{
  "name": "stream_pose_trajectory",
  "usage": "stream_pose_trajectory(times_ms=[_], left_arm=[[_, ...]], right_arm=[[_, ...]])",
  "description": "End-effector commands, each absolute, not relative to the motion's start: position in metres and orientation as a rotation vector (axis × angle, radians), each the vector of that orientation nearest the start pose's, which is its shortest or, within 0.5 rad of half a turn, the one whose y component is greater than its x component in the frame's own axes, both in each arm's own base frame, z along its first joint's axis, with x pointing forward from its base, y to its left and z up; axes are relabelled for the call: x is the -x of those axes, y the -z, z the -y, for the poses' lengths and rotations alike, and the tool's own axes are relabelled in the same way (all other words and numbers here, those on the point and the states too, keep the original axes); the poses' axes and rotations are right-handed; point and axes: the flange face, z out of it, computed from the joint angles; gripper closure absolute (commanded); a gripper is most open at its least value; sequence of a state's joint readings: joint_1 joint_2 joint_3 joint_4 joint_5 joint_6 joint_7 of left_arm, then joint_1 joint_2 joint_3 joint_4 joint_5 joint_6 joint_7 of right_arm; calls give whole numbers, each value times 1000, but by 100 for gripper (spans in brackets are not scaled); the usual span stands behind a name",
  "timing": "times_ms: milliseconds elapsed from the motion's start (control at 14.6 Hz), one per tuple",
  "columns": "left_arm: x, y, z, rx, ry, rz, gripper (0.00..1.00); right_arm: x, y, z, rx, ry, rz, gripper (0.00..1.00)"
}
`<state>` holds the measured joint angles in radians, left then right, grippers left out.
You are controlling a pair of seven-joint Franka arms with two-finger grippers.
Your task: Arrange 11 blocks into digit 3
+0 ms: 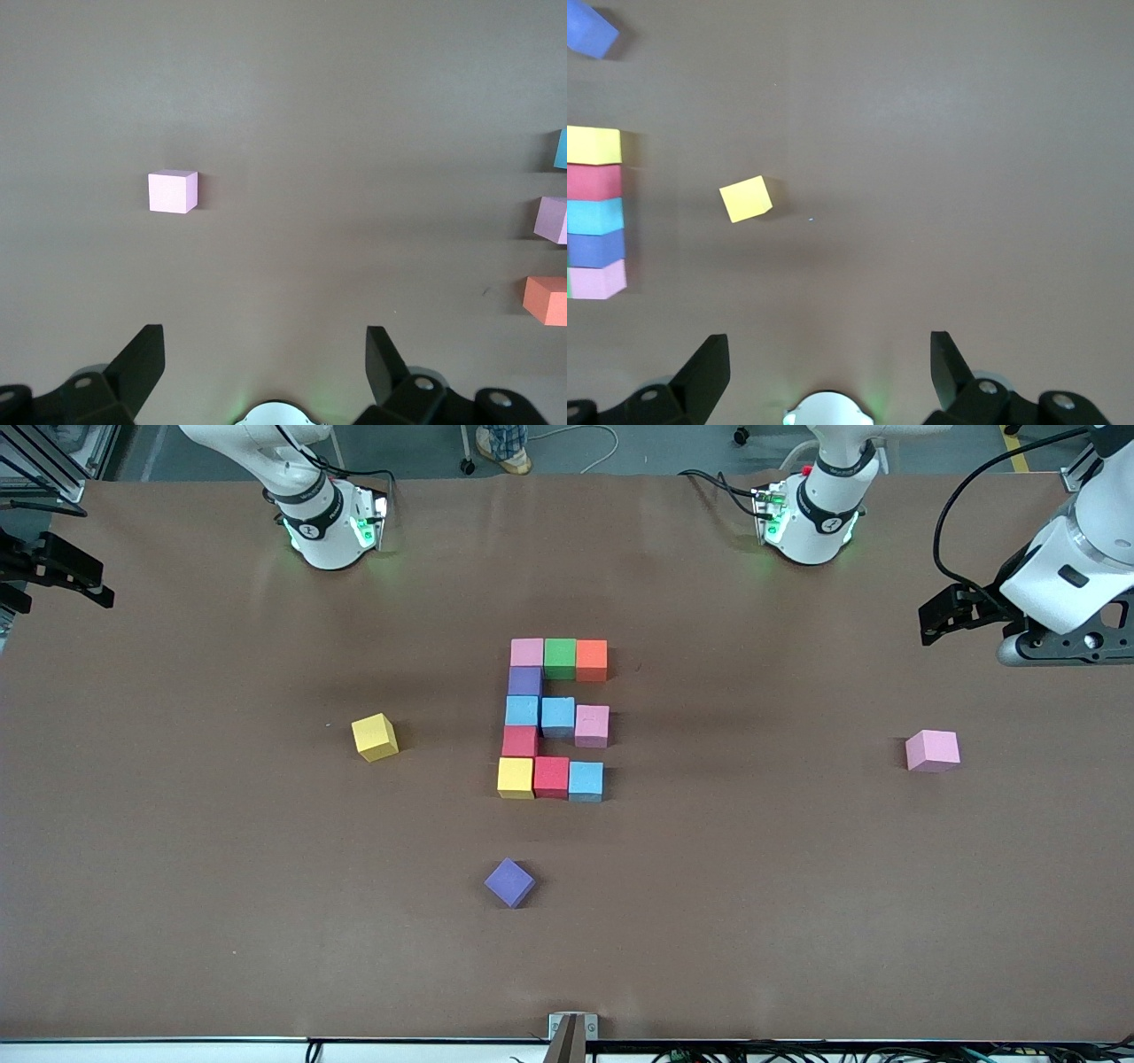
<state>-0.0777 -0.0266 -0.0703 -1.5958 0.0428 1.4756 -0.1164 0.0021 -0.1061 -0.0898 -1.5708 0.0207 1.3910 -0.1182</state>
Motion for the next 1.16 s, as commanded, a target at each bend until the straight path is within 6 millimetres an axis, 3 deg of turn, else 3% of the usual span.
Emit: stream_pose_trajectory(times_ms=[0, 137, 342, 1094], left_arm=[[-523, -629, 75, 3101, -122, -61, 0], [-526, -632, 74, 3103, -111, -59, 0], [-532, -627, 75, 3103, -120, -33, 0], [-536, -635, 78, 3134, -67, -36, 0]], right_arm=[[-495, -662, 49, 3070, -101, 10, 0], [-495, -663, 41, 3082, -101, -41, 0], [-496, -665, 17, 3152, -100, 23, 0], [-494, -667, 25, 3136, -89, -5, 0]])
